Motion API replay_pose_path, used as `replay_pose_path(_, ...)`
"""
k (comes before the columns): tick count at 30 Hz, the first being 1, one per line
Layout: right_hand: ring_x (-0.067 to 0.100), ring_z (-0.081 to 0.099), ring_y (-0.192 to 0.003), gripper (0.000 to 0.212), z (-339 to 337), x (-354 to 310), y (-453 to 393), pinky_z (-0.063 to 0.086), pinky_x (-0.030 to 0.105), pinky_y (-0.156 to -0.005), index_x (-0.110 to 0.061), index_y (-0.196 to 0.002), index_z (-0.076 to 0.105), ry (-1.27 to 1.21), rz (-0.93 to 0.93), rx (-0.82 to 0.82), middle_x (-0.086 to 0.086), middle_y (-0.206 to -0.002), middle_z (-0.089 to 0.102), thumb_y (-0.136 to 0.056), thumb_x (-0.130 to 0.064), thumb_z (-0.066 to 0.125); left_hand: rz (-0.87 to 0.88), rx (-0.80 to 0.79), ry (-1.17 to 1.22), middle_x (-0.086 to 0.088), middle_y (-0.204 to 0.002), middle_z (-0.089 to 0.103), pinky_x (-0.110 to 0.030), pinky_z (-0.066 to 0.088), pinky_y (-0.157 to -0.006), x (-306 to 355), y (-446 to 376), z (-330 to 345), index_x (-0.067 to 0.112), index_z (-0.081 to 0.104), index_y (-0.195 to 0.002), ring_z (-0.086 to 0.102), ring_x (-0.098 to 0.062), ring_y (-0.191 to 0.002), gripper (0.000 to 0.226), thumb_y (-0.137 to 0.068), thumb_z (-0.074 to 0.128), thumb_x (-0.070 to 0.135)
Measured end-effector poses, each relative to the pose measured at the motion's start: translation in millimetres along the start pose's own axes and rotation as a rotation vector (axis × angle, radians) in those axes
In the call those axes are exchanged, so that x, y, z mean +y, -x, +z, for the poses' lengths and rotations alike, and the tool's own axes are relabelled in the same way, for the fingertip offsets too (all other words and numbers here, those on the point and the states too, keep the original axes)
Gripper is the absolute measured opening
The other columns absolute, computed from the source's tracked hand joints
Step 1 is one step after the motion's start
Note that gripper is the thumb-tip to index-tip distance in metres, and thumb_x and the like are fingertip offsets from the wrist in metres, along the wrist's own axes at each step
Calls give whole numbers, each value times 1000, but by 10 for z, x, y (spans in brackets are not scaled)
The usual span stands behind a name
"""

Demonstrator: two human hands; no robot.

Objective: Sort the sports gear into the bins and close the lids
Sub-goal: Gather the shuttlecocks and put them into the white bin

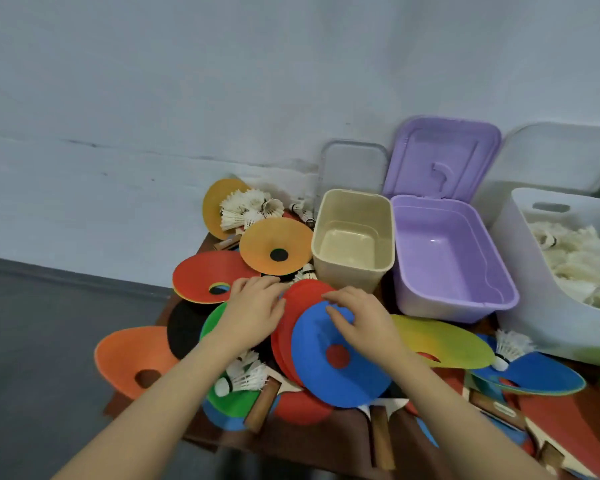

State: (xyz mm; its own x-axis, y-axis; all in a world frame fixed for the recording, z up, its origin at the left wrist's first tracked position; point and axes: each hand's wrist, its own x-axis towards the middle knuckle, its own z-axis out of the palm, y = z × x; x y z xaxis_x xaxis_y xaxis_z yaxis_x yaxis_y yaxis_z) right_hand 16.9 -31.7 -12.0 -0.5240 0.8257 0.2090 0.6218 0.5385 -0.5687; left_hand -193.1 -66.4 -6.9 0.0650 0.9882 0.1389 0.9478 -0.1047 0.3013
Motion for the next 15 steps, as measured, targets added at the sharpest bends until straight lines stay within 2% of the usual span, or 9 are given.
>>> replay_pose_path(3, 14, 59, -94, 36, 212, -122, -45, 48, 37, -81, -19, -111, 66, -41, -26, -32, -7, -98, 65, -90, -38, 45, -80, -31, 6, 8, -128, 53, -30, 17, -95, -278, 181, 43, 25, 57, -122, 42, -14, -122, 30, -94, 47, 26)
replay_pose_path(6, 13, 58, -92, 34, 347, -204, -73, 48, 36, -79, -19, -110, 66, -67, -67, -47, -7, -96, 65, -90, -39, 46, -172, -118, -41, 10, -130, 50, -31, 15, -99, -486, 347, 132, 25, 55, -125, 36, -13, -126, 34, -94, 44, 34)
replay_pose_path(8, 13, 58, -91, 29, 434, -241, -69, 49, 35, -79, -18, -107, 67, -76, -95, -34, -6, -95, 65, -90, -34, 49, -192, -172, -79, 9, -134, 48, -35, 12, -103, -584, 433, 189, 25, 53, -128, 30, -14, -131, 42, -92, 40, 44)
replay_pose_path(11, 15, 58, -90, 33, 574, -279, -36, 48, 34, -76, -17, -106, 67, -59, -118, 28, -5, -95, 64, -90, -37, 46, -173, -200, -121, 10, -142, 40, -41, 8, -108, -651, 504, 223, 27, 46, -135, 20, -16, -138, 56, -88, 38, 56)
replay_pose_path(15, 17, 57, -90, 30, 768, -376, 77, 49, 36, -76, -14, -105, 66, -68, -94, 118, -3, -95, 63, -89, -34, 49, -65, -278, -112, 8, -147, 33, -45, 2, -110, -746, 617, 200, 31, 38, -139, 11, -20, -142, 87, -67, 18, 75)
